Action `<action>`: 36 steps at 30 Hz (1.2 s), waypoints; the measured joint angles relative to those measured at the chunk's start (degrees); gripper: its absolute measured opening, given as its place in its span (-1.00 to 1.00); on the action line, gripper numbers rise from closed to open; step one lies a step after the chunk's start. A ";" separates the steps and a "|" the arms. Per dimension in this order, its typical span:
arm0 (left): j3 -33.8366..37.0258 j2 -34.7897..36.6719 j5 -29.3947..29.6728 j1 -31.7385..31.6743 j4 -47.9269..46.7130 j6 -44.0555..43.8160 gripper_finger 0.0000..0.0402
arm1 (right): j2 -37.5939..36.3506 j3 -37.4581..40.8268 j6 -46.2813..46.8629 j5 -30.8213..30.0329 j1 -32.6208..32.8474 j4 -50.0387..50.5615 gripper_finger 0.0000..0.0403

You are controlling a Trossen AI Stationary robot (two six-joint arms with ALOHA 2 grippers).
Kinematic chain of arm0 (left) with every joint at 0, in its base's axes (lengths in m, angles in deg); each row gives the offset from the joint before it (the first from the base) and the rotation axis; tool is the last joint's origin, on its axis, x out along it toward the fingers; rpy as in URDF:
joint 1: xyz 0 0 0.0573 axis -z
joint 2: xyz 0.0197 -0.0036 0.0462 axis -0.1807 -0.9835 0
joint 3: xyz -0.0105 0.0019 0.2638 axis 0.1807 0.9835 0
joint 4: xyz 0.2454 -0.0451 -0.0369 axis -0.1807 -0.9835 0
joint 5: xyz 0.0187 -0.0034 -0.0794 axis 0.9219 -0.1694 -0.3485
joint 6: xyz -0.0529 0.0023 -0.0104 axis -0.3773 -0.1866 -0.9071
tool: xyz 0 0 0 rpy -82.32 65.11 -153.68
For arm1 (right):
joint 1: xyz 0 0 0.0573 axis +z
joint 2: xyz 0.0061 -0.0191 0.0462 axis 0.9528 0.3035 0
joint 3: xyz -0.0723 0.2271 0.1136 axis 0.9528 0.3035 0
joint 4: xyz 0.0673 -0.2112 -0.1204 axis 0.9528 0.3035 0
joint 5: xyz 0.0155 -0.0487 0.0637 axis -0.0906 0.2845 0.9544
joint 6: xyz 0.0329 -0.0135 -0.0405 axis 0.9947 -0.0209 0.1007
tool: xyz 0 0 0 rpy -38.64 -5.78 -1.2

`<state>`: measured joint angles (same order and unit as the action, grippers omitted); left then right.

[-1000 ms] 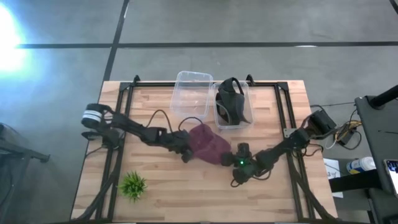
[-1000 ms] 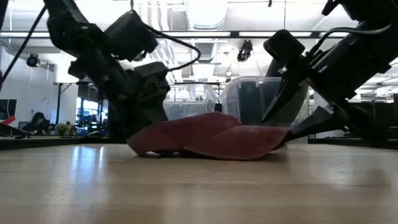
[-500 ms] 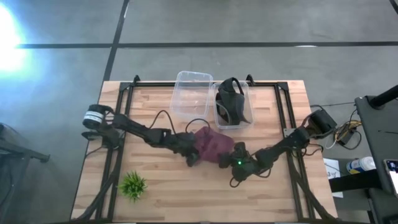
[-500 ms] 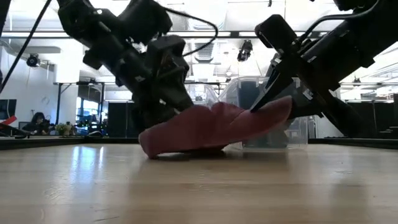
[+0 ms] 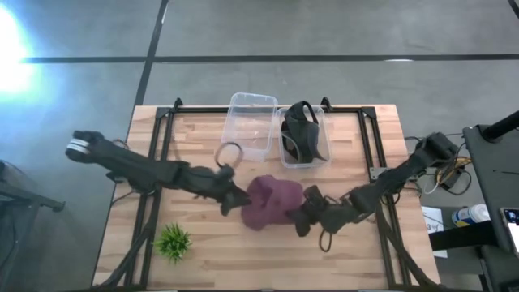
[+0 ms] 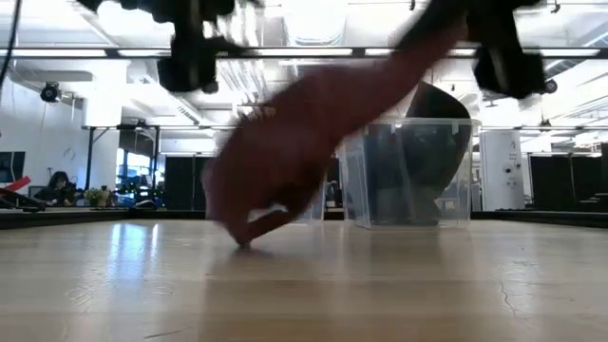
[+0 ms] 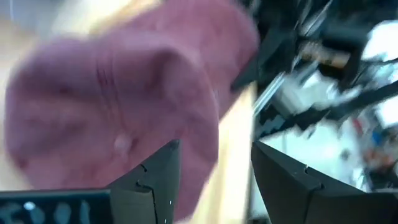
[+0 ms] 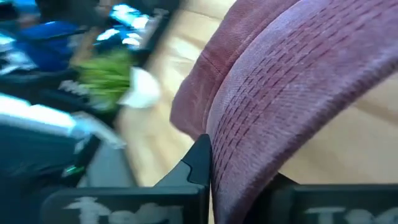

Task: Pick & Place hat
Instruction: Put the pink cap into the left transparent bin

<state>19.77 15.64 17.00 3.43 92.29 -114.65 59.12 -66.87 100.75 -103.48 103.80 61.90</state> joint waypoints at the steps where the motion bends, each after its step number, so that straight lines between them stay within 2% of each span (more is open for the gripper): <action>1: -0.07 2.37 2.09 0.60 -0.03 -0.07 -0.05 | -1.43 -1.32 -3.31 0.49 -0.24 0.16 -0.93; 4: -0.08 8.70 7.50 2.48 0.00 0.16 -0.05 | -4.74 -7.14 -12.77 -0.57 -1.40 2.62 -0.93; 7: -0.06 14.44 12.48 4.47 -0.02 2.12 -0.05 | -6.22 -15.23 -18.83 -7.55 -3.55 12.69 -0.93; 10: -0.06 18.80 17.07 6.44 0.05 5.95 -0.05 | -5.74 -22.88 -20.40 -15.34 -7.01 26.09 -0.93; 13: -0.06 21.42 20.87 7.78 0.05 9.10 -0.05 | -4.56 -28.61 -20.25 -15.73 -12.81 34.27 -0.93; 15: -0.06 22.48 22.15 8.09 0.04 9.82 -0.05 | -3.17 -31.00 -21.83 -11.80 -17.80 34.76 -0.93; 21: -0.01 22.70 22.79 8.13 0.20 10.44 -0.05 | 4.22 -35.64 -33.94 5.71 -31.53 28.77 -0.93; 24: 0.01 22.09 23.05 8.24 0.05 9.95 -0.05 | 7.71 -38.72 -38.52 7.73 -35.56 27.88 -0.93; 27: 0.03 21.79 23.11 8.86 0.04 8.92 -0.05 | 10.59 -41.59 -37.89 9.97 -39.01 31.93 -0.93; 31: 0.03 21.69 23.13 9.80 0.20 8.63 -0.05 | 15.32 -42.81 -37.08 22.38 -43.45 33.63 -0.93; 36: 0.03 21.72 24.63 10.23 0.21 8.99 -0.05 | 22.62 -45.16 -35.95 31.71 -46.39 31.82 -0.92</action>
<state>19.80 37.36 41.63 13.66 92.50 -105.66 81.74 -112.03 64.80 -71.77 57.41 93.72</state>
